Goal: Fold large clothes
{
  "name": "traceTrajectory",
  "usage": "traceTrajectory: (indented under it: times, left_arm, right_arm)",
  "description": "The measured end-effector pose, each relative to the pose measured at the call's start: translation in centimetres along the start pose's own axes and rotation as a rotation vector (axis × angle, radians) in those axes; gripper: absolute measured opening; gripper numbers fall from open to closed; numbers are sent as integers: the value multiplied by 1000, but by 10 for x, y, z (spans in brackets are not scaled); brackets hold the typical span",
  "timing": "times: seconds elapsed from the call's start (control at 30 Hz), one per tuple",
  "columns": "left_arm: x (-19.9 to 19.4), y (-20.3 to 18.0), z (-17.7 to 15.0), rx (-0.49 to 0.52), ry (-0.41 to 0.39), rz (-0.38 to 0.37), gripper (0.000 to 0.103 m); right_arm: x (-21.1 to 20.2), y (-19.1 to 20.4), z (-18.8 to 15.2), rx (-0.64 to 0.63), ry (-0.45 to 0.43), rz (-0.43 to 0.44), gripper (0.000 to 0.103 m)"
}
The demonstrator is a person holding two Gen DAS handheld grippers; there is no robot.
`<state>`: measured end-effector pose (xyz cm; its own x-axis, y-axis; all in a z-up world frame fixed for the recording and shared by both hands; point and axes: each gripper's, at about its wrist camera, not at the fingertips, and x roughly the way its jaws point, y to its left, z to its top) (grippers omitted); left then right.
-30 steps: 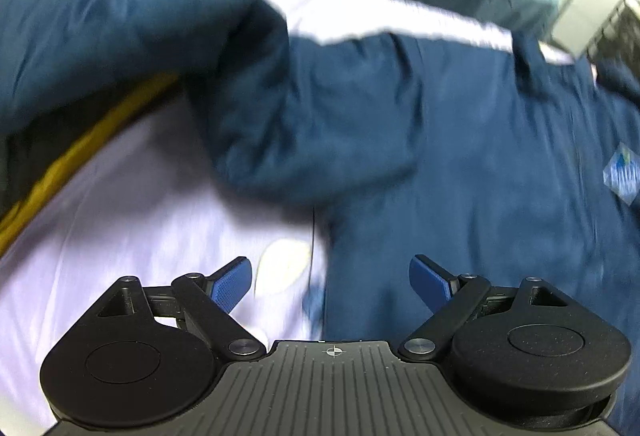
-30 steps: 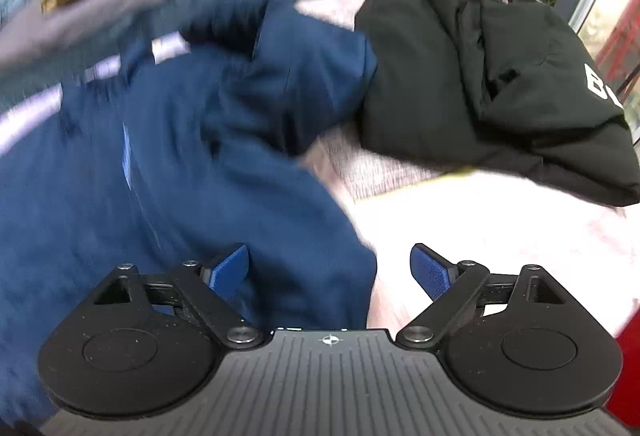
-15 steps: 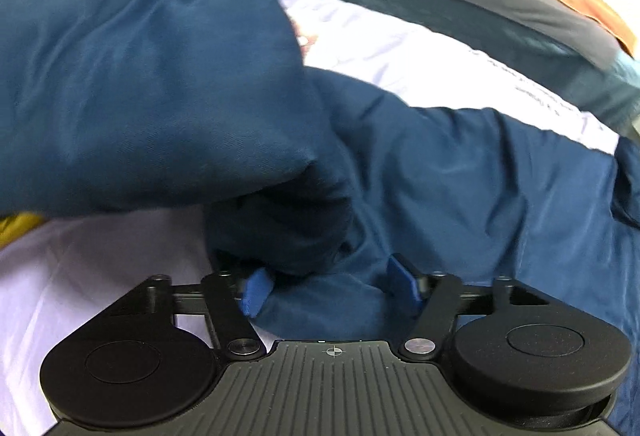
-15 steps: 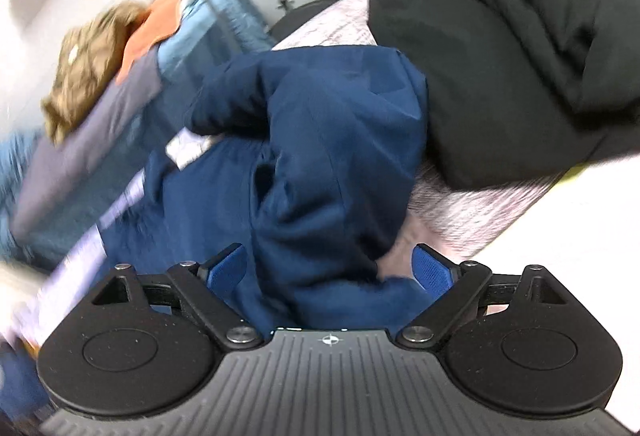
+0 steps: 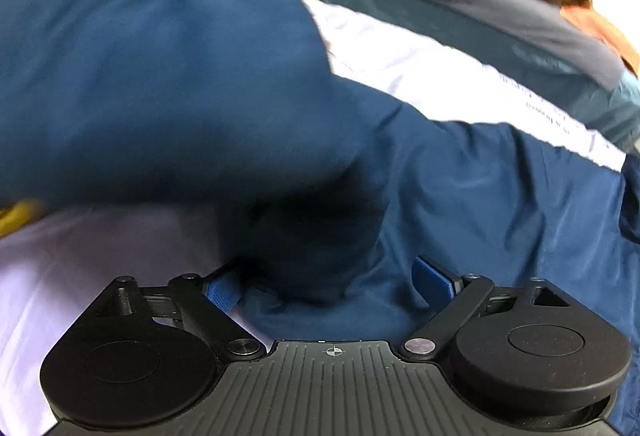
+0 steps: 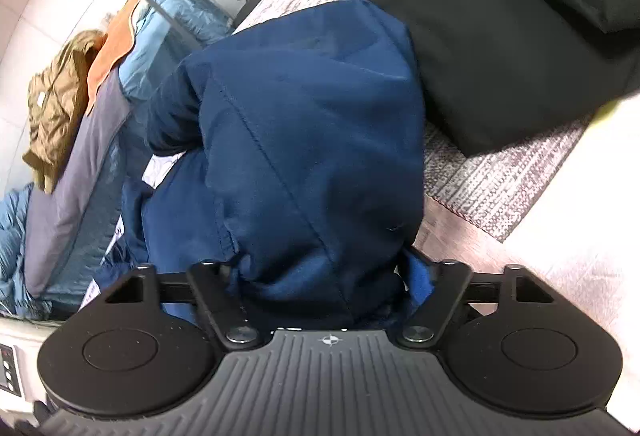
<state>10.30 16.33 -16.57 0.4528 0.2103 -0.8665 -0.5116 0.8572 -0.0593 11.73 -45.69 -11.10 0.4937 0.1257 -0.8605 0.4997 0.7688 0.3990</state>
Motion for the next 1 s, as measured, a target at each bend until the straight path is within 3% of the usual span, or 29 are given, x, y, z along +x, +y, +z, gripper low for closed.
traceTrajectory:
  times: [0.07,0.13,0.17,0.3,0.4,0.6,0.67,0.73,0.8,0.83,0.87,0.9,0.97,1.0]
  left_arm:
    - [2,-10,6,63,-23,40,99]
    - [0,-20,14,127,-43,60,76]
    - [-5,-20,17,127,-71,47,73]
    - [-42,-16,48,56,-252,32,55]
    - [-73,-12,84,-14,-356,-23,54]
    - [-126,-37,139,85,-621,-18,51]
    - [-128,-38,156,71,-654,-2,51]
    - [-114,-34,174,74,-579,-11,60]
    - [-91,-30,182,82,-442,-47,91]
    - [-81,-30,182,101,-385,-45,102]
    - [-69,-33,181,129,-351,-24,103]
    - [-62,-36,172,163,-327,16,103]
    - [-54,-38,149,203,-310,62,103]
    - [-51,-40,135,220,-289,58,103]
  right_arm:
    - [-1,9,-3,-66,-8,-29,39]
    - [-4,17,-5,-121,-27,-37,26]
    - [-7,20,-6,-136,-38,-27,22]
    - [-21,36,-4,-164,-69,38,16]
    - [-41,53,10,-139,-117,103,15]
    - [-90,88,40,-152,-229,295,13]
    - [-96,94,48,-151,-258,349,12]
    - [-91,95,53,-155,-283,354,13]
    - [-71,92,58,-112,-241,322,27]
    - [-56,89,60,-80,-190,308,58]
    - [-44,86,60,-51,-151,290,88]
    - [-35,81,58,-26,-126,267,93]
    - [-30,71,47,-4,-129,224,84]
    - [-30,65,40,-3,-131,215,84]
